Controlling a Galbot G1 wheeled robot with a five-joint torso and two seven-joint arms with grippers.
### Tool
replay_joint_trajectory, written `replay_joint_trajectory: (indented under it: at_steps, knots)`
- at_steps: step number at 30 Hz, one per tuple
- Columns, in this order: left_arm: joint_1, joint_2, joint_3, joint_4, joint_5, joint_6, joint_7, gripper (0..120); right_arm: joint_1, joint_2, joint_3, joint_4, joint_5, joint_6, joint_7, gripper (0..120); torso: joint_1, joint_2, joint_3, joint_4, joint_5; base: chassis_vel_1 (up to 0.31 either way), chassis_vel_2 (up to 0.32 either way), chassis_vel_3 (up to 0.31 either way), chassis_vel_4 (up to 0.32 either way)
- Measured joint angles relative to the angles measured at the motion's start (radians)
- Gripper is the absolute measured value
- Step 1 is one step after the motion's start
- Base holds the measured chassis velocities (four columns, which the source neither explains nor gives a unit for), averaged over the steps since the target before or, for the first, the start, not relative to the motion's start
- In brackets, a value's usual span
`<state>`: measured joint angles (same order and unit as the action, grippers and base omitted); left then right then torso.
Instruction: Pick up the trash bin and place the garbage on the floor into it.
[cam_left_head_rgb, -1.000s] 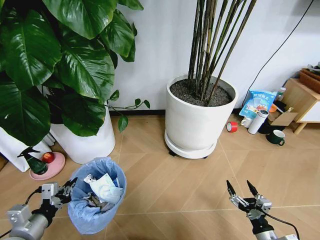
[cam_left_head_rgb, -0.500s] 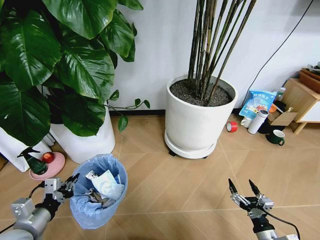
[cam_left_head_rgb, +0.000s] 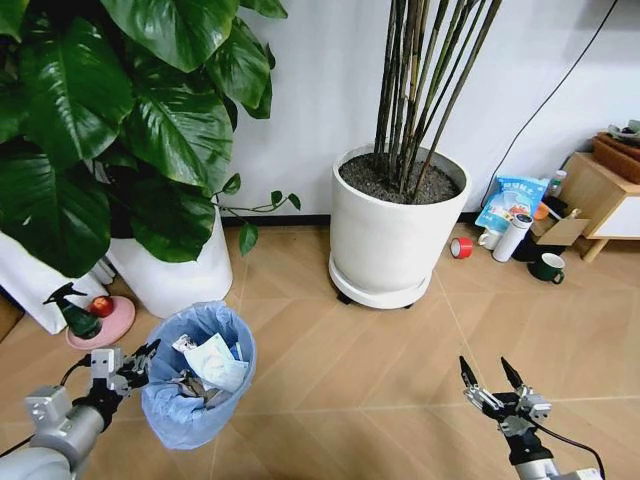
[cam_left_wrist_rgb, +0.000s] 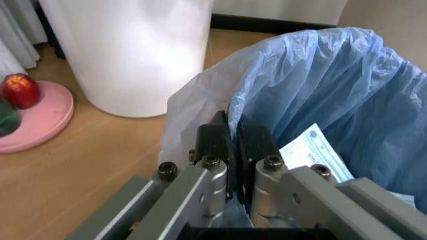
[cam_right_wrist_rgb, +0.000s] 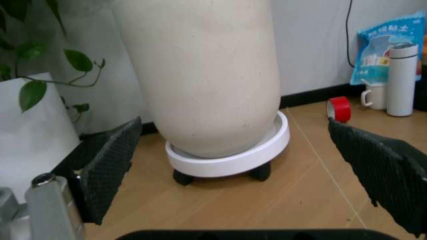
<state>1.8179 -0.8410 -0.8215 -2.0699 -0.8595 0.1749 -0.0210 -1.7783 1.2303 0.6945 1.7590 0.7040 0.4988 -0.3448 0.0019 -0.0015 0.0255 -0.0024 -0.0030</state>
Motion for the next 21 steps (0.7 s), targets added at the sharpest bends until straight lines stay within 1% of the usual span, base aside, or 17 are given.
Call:
replay_joint_trajectory:
  at_steps: [4,10,14,21]
  knots:
    - [-0.008,0.005,0.005,-0.006,-0.006,0.003,-0.007,0,-0.003,0.004,0.006,0.005,-0.002,0.002,-0.004,100,0.0,0.0,0.0,0.0003,0.0001,0.149,-0.15,-0.143,0.15]
    - [-0.011,0.01,0.01,-0.019,-0.009,0.005,-0.01,0,-0.011,0.017,0.02,0.01,-0.01,0.01,-0.017,100,0.0,0.0,0.0,-0.0001,0.0,0.126,-0.129,-0.132,0.115]
    - [-0.011,0.018,0.007,-0.023,-0.016,0.006,-0.012,0,-0.016,0.022,0.028,0.012,-0.014,0.015,-0.026,100,0.0,0.0,0.0,0.0003,0.0,0.129,-0.109,-0.112,0.121]
    - [-0.012,0.03,0.0,-0.027,-0.026,0.007,-0.014,0,-0.021,0.026,0.035,0.016,-0.017,0.02,-0.033,100,0.0,0.0,0.0,0.0001,0.0,0.15,-0.152,-0.144,0.145]
